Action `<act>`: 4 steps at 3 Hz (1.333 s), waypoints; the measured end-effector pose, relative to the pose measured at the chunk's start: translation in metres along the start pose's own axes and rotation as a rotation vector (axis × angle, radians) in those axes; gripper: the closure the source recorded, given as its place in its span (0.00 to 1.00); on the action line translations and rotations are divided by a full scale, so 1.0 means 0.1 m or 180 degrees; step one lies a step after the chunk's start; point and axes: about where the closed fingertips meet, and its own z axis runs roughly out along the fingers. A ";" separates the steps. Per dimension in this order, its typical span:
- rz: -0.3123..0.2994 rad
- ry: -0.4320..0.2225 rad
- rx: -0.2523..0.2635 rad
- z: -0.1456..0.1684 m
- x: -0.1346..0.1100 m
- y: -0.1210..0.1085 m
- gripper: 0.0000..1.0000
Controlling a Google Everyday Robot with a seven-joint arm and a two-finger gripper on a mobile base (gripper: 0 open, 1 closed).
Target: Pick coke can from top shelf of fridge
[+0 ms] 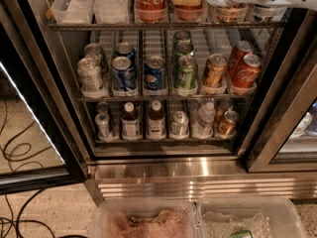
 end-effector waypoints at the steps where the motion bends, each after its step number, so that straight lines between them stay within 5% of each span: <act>1: 0.0220 -0.0039 -0.0011 0.00 0.02 0.01 1.00; 2: 0.0560 -0.0328 -0.0055 -0.06 -0.03 -0.03 1.00; 3: 0.0506 -0.0545 -0.0086 -0.17 -0.17 -0.05 1.00; 4: 0.0507 -0.0545 -0.0086 -0.17 -0.17 -0.05 1.00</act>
Offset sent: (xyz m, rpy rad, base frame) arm -0.0050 -0.0129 -0.0048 0.2829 0.0385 0.0390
